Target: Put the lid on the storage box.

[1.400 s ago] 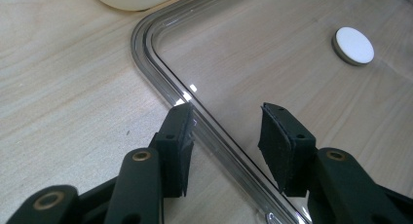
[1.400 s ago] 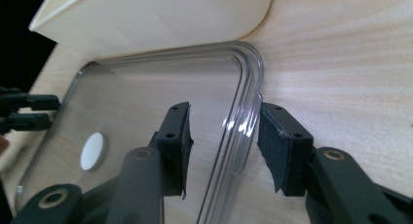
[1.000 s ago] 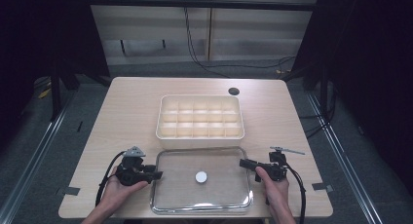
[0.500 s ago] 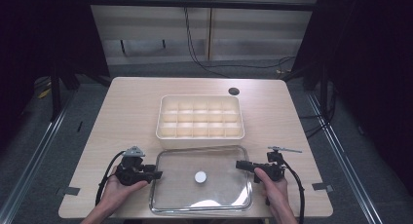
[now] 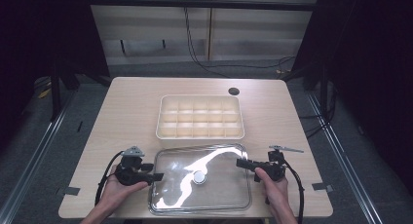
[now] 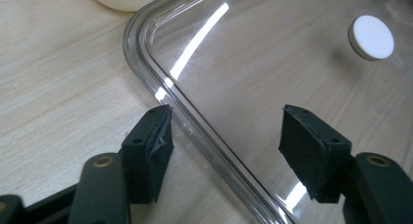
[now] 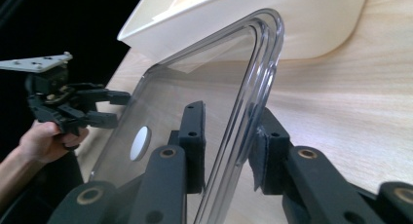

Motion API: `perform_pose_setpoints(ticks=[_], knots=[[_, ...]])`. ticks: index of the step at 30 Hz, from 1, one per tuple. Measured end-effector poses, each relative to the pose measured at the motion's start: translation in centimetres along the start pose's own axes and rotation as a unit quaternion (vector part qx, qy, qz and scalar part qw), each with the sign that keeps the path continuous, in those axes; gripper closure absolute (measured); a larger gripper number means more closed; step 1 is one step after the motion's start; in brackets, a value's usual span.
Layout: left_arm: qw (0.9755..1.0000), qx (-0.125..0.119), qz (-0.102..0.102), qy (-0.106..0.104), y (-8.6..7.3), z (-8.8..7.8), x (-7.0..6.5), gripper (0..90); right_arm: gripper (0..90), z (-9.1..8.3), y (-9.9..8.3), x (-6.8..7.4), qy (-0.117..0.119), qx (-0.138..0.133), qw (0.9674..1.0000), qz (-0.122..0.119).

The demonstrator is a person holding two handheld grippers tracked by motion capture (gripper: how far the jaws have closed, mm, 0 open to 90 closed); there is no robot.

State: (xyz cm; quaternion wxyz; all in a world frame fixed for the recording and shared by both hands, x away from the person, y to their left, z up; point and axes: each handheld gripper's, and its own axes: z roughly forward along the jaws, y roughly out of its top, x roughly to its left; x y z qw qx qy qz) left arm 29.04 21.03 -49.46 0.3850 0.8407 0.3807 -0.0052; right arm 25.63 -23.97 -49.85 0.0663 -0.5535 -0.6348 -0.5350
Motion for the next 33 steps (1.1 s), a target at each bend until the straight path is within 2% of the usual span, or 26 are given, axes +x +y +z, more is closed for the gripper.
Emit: perform_pose_setpoints(ticks=[7,8,13,17,20,23,25,28,33], knots=[[1.0000,0.001,-0.006,-0.005,0.01,-0.06,0.16,30.6,72.5,-0.22,0.12,0.14,0.010,-0.010,0.9999,-0.006],[1.0000,-0.001,-0.008,0.003,-0.05,-0.12,0.15,30.7,72.6,-0.30,0.14,0.15,0.009,-0.010,0.9999,-0.007],[0.9998,-0.005,-0.017,-0.009,-0.01,-0.09,0.40,30.0,72.9,-0.63,0.23,0.27,0.008,-0.015,0.9998,-0.011],[0.9990,-0.010,-0.032,-0.029,0.09,0.17,0.46,30.7,73.2,-0.74,0.26,0.42,0.011,-0.019,0.9996,-0.016],[0.9991,-0.009,-0.026,-0.034,0.16,0.34,0.30,32.3,73.3,-0.72,0.26,0.60,0.013,-0.020,0.9995,-0.022],[0.9987,-0.010,-0.031,-0.039,0.14,0.28,0.34,33.9,73.3,-0.68,0.28,0.73,0.014,-0.020,0.9994,-0.024],[0.9986,-0.014,-0.031,-0.039,0.14,0.07,0.35,36.5,72.8,-0.66,0.27,0.75,0.008,-0.018,0.9995,-0.026],[0.9984,-0.031,-0.027,-0.037,0.16,-0.41,0.33,41.9,70.9,-0.65,0.27,0.82,-0.014,-0.007,0.9994,-0.032],[0.9983,-0.037,-0.027,-0.035,0.18,-0.64,0.30,43.7,70.5,-0.69,0.35,1.03,-0.017,-0.008,0.9991,-0.037]])
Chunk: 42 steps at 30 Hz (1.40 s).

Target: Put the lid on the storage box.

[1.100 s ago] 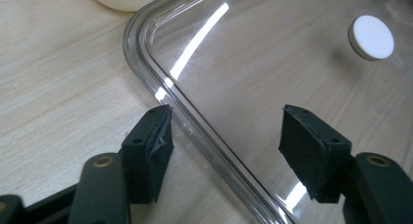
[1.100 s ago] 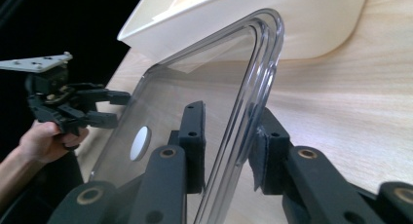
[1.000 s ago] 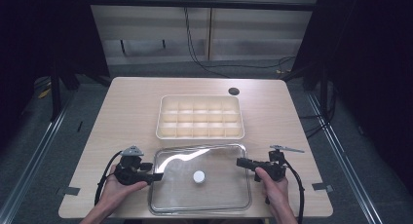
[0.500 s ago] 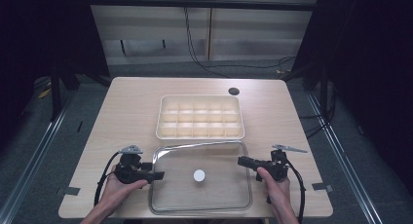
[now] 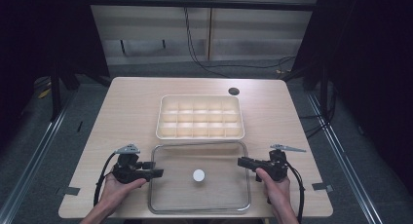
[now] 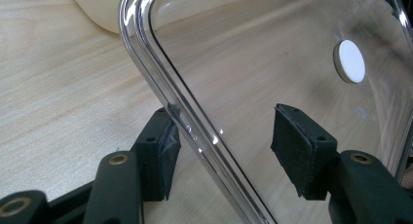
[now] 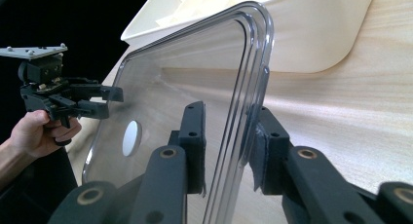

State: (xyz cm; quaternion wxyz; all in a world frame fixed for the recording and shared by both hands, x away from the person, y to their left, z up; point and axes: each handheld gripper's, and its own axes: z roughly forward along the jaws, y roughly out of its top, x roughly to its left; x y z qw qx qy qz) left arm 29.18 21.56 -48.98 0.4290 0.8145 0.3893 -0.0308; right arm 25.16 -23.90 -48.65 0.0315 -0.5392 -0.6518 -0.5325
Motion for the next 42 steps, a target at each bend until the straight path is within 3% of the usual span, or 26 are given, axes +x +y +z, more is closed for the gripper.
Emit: perform_pose_setpoints(ticks=[10,16,25,32,42], knots=[[0.9997,-0.021,0.007,-0.007,0.3,-0.9,-0.3,50.9,67.8,0.2,-0.1,0.1,-0.020,0.004,0.9998,-0.005],[0.9994,-0.031,0.013,-0.009,0.6,-1.4,-0.3,53.7,67.6,0.0,0.0,0.4,-0.020,-0.005,0.9998,-0.004],[0.9989,-0.039,0.027,0.005,1.0,-1.9,-0.8,54.4,67.4,-0.2,0.2,0.9,-0.024,-0.013,0.9995,-0.015],[0.9985,-0.052,0.011,-0.009,1.1,-2.5,-0.4,59.5,67.2,-0.3,0.5,1.4,-0.028,-0.014,0.9992,-0.025],[0.9975,-0.067,0.022,-0.004,1.9,-3.3,-0.8,63.8,67.6,-0.8,1.1,2.1,-0.031,-0.022,0.9986,-0.038]])
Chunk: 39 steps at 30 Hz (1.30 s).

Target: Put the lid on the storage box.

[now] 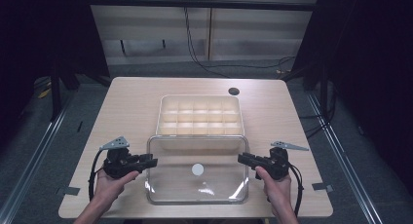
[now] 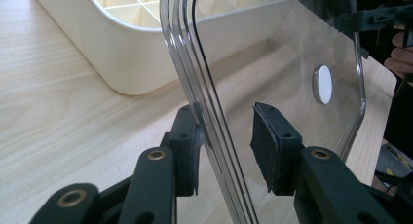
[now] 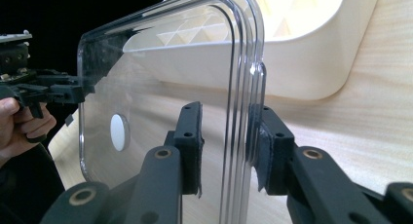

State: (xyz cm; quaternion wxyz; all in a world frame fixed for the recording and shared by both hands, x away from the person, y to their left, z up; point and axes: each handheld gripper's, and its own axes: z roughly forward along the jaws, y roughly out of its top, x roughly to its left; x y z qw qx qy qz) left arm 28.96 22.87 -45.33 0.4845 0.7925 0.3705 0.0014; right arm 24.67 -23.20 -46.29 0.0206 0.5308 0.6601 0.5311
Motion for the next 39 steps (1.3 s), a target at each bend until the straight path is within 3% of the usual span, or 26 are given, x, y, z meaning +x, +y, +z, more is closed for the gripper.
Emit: perform_pose_setpoints(ticks=[13,20,26,32,39], knots=[[0.9998,-0.018,0.002,-0.001,0.9,-0.9,-0.4,69.3,68.4,-0.5,0.8,0.6,-0.003,-0.010,0.9999,-0.007],[0.9992,-0.028,0.024,0.015,1.3,-1.2,-1.1,69.7,68.4,-0.7,1.0,0.9,-0.005,-0.015,0.9998,-0.015],[0.9993,-0.029,0.021,0.010,1.6,-1.5,-0.8,71.0,67.9,-0.7,1.7,1.2,-0.004,-0.015,0.9995,-0.028],[0.9990,-0.043,0.012,-0.004,2.1,-2.0,-0.6,72.2,67.6,-0.5,2.1,1.1,0.000,-0.021,0.9996,-0.021],[0.9986,-0.049,0.017,-0.008,2.9,-2.1,-0.7,72.2,67.5,-0.8,2.7,1.3,0.001,-0.031,0.9993,-0.019]])
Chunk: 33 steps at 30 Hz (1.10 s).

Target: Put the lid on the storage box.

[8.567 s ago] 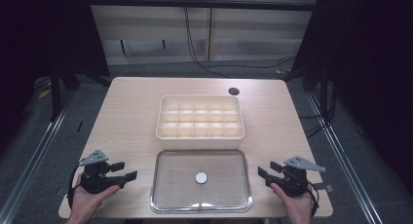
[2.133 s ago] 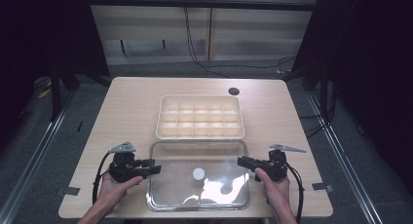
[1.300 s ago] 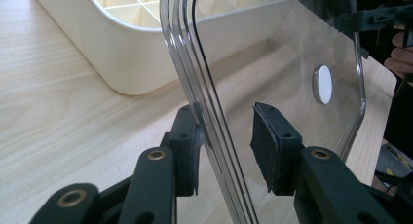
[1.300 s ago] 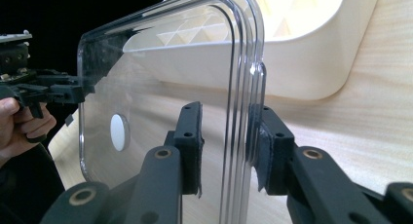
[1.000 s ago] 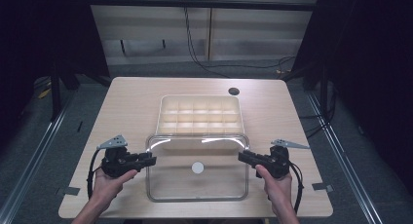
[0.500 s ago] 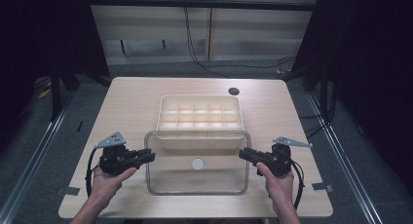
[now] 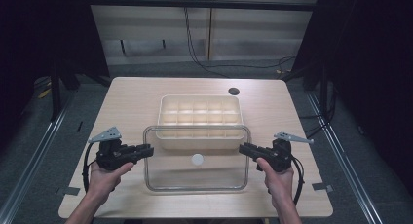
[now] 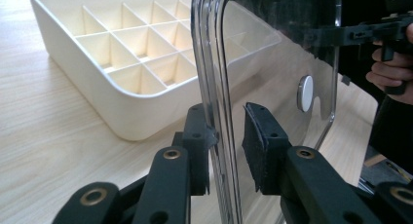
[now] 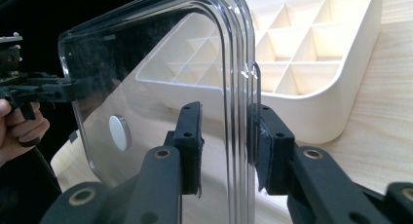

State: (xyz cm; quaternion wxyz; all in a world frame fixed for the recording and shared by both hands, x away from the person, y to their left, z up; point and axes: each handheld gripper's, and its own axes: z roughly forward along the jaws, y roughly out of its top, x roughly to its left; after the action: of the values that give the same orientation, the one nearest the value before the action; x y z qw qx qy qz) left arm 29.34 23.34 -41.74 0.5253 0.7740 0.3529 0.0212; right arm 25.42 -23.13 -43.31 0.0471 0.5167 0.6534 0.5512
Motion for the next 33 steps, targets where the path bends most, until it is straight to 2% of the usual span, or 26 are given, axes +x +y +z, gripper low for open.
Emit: perform_pose_setpoints(ticks=[7,12,19,22,27,29,33], knots=[[1.0000,-0.004,0.000,0.003,0.7,0.3,0.0,72.0,67.5,-0.2,0.7,-0.1,-0.001,-0.004,1.0000,0.000],[0.9999,-0.010,0.003,0.008,1.6,0.1,0.2,72.0,67.0,0.1,1.7,0.1,-0.005,-0.017,0.9998,-0.009],[0.9998,-0.015,0.006,0.010,2.7,-0.3,0.3,72.0,67.0,0.3,2.6,0.3,-0.003,-0.021,0.9998,-0.008],[0.9998,-0.018,0.003,0.012,3.1,-0.3,0.4,71.7,67.1,0.3,2.9,0.4,-0.002,-0.018,0.9998,0.000],[0.9997,-0.022,0.006,0.013,3.8,-0.3,0.4,71.3,67.1,0.3,3.8,0.5,-0.003,-0.024,0.9997,-0.005],[0.9995,-0.025,0.007,0.016,4.5,-0.4,0.4,71.5,67.1,0.3,4.2,0.4,-0.001,-0.029,0.9996,-0.006],[0.9993,-0.029,0.005,0.024,5.0,-0.2,0.5,70.9,67.1,0.5,4.7,0.3,-0.003,-0.031,0.9995,-0.002]])
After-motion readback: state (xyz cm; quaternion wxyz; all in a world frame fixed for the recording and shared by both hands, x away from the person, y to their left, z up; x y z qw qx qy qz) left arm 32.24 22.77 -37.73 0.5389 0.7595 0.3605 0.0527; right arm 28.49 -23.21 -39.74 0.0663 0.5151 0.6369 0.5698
